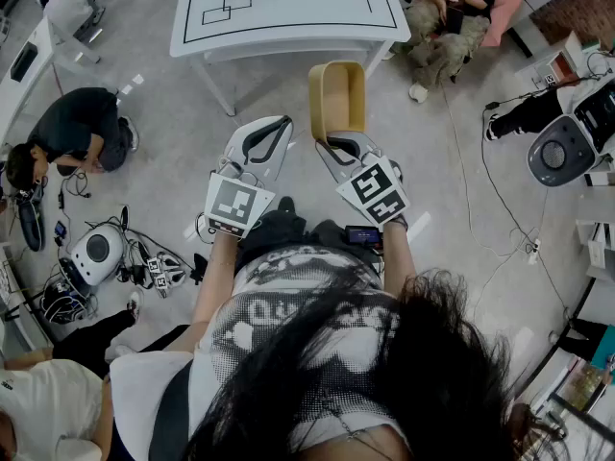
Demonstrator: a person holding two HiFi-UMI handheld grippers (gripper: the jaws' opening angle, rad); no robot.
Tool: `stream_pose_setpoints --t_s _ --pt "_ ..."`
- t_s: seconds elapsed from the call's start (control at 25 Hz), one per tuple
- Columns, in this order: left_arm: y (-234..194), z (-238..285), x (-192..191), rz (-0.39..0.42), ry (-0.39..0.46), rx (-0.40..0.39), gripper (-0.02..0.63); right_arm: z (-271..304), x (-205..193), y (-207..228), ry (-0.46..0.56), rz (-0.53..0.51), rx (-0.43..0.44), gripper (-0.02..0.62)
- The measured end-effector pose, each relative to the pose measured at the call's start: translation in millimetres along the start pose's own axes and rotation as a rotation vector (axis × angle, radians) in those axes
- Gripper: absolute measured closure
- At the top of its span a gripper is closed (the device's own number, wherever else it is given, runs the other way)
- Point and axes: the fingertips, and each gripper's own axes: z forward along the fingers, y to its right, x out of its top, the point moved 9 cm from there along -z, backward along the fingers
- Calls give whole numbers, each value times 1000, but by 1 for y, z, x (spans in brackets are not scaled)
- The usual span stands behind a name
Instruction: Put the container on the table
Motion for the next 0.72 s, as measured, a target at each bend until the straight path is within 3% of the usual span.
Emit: stream_pose_setpoints --t_s 0.72 --pt "-72 -7 -23 -9 0 -54 606 62 33 -8 -6 49 -24 575"
